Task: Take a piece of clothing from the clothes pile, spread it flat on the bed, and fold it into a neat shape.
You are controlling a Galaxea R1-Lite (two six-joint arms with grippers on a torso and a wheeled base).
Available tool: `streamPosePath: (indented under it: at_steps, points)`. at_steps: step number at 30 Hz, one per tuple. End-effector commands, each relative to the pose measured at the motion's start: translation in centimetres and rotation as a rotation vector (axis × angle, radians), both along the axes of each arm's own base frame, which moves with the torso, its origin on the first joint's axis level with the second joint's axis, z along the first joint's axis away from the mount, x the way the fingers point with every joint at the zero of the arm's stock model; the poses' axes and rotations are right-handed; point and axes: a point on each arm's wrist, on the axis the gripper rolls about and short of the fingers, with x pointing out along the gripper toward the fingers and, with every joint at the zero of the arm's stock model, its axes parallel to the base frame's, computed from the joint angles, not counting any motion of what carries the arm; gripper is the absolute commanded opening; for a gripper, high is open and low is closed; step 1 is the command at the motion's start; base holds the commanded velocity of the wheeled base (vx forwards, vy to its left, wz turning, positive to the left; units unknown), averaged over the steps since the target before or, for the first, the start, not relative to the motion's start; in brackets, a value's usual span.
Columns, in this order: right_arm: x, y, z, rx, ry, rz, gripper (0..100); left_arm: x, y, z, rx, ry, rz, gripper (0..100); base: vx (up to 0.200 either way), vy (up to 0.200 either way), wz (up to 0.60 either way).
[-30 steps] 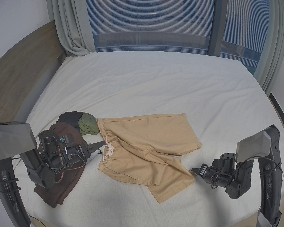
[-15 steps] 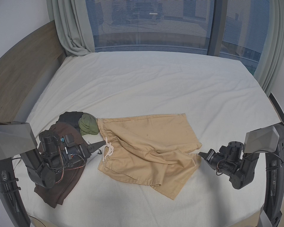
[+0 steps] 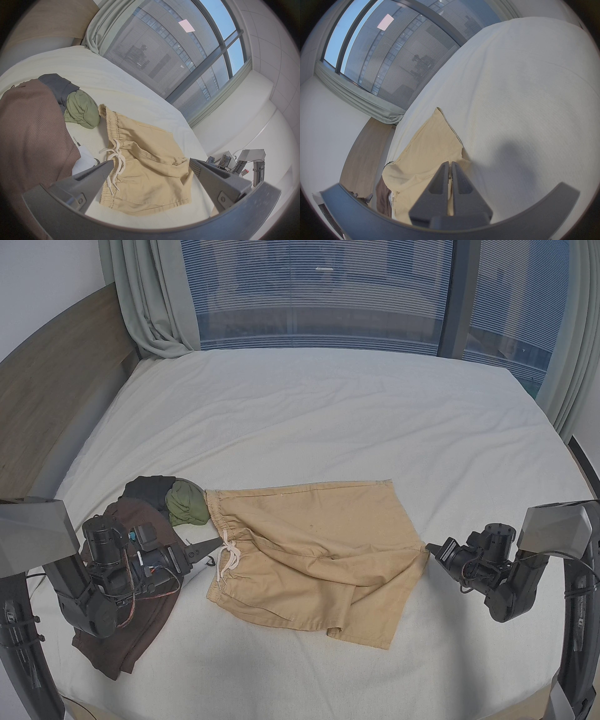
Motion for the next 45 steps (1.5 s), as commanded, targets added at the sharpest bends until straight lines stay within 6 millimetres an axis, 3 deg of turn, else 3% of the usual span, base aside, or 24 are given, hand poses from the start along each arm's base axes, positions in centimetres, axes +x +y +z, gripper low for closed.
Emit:
streamPosePath:
  at_steps: [1,8,19,20,29,32,33,35,38,45]
  points:
    - [0.8,-0.5,-0.3,-0.014,-0.011,-0.013,0,0.1,0.0,-0.2,0.0,0.003,0.002,100,0.0,0.0,0.0]
    - [1.1,-0.1,-1.6,-0.028,-0.005,-0.034,0,0.1,0.0,-0.3,0.001,0.006,0.003,100,0.0,0.0,0.0]
    - [1.0,0.5,-0.8,-0.025,-0.057,-0.018,0,0.1,0.0,-0.2,0.002,0.002,0.001,100,0.0,0.0,0.0]
    - [0.9,0.5,-0.9,-0.032,-0.056,-0.014,100,0.1,0.0,-0.2,0.002,0.002,0.001,100,0.0,0.0,0.0]
    - [0.4,0.5,-0.4,-0.093,-0.122,0.005,100,0.1,0.0,-0.1,-0.001,-0.009,0.003,100,0.0,0.0,0.0]
    - [-1.1,0.7,1.1,-0.111,-0.12,0.024,100,0.0,0.0,-0.1,0.0,-0.008,0.003,100,0.0,0.0,0.0]
    - [-2.9,1.7,2.0,-0.121,-0.095,0.068,100,0.0,0.0,-0.2,0.001,-0.004,0.001,100,0.0,0.0,0.0]
    - [-4.3,2.6,2.2,-0.126,-0.06,0.106,100,-0.1,0.0,-0.2,0.001,0.001,0.001,100,0.0,0.0,0.0]
    - [-6.1,4.0,1.8,-0.139,-0.013,0.167,100,-0.2,0.0,-0.4,0.003,0.013,0.001,100,0.0,0.0,0.0]
    - [-8.7,5.2,0.5,-0.18,0.067,0.267,100,-0.6,0.3,-1.3,0.008,0.07,0.011,100,0.0,0.0,0.0]
